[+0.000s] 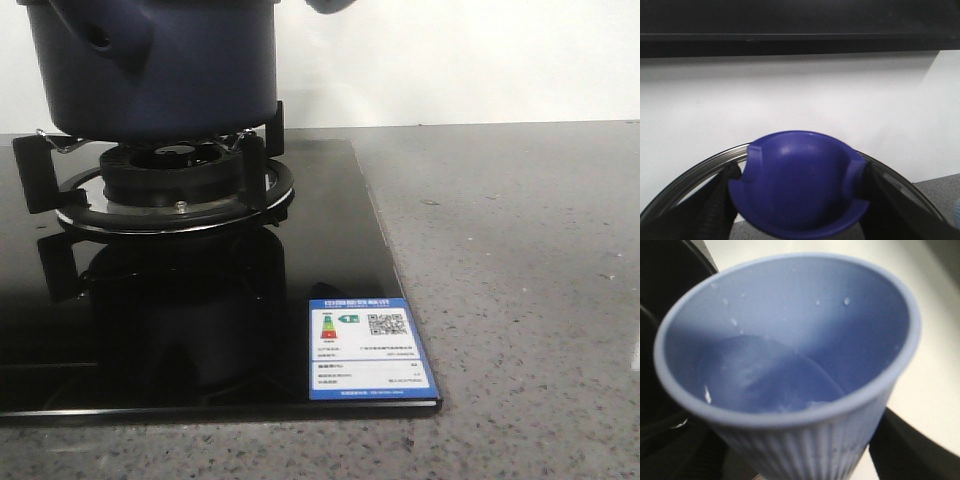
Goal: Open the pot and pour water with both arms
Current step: 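Tilt the cup over the open pot with the right gripper to pour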
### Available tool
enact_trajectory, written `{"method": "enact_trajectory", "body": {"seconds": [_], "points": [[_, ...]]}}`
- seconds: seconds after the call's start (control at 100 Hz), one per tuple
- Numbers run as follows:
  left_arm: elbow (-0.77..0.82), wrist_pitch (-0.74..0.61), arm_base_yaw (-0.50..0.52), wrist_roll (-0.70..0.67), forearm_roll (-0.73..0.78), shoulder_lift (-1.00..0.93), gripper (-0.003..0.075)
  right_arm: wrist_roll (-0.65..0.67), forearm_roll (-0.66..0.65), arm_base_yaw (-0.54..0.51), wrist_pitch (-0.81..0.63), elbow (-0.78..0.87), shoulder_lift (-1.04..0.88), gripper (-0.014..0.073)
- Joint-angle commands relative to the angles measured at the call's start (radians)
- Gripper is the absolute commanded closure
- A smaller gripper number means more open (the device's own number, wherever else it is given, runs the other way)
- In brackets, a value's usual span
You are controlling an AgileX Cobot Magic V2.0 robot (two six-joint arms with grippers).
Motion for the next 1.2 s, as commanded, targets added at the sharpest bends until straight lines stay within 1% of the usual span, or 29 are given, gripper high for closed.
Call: {"method": "enact_trajectory", "body": {"seconds": [0.0,0.13,0.26,0.38,0.47,0.52,0.71,0.92,1.02,1.19], "points": [[-0.042,-0.068,0.001,-0.008,-0.017,-0.040,0.0304,-0.084,-0.012,0.025,-0.167,-0.043,-0.035,0.0285],[-0.042,-0.068,0.001,-0.008,-0.017,-0.040,0.0304,-0.190,-0.010,0.057,-0.276,-0.043,-0.021,0.0286],[-0.042,-0.068,0.001,-0.008,-0.017,-0.040,0.0304,-0.294,-0.010,0.083,-0.336,-0.043,0.000,0.0286],[-0.042,-0.068,0.001,-0.008,-0.017,-0.040,0.0304,-0.350,-0.010,0.105,-0.425,-0.043,0.018,0.0286],[-0.042,-0.068,0.001,-0.008,-0.017,-0.040,0.0304,-0.399,-0.021,0.110,-0.445,-0.043,0.024,0.0286],[-0.042,-0.068,0.001,-0.008,-0.017,-0.040,0.0304,-0.409,-0.034,0.110,-0.442,-0.043,0.024,0.0286],[-0.042,-0.068,0.001,-0.008,-0.017,-0.040,0.0304,-0.421,-0.148,0.110,-0.450,-0.043,0.024,0.0286],[-0.042,-0.068,0.001,-0.008,-0.017,-0.040,0.0304,-0.421,-0.218,0.118,-0.511,-0.043,0.024,0.0286],[-0.042,-0.068,0.001,-0.008,-0.017,-0.040,0.0304,-0.421,-0.265,0.118,-0.515,-0.043,0.024,0.0286],[-0.042,-0.068,0.001,-0.008,-0.017,-0.040,0.0304,-0.421,-0.303,0.118,-0.515,-0.043,0.024,0.0286]]}}
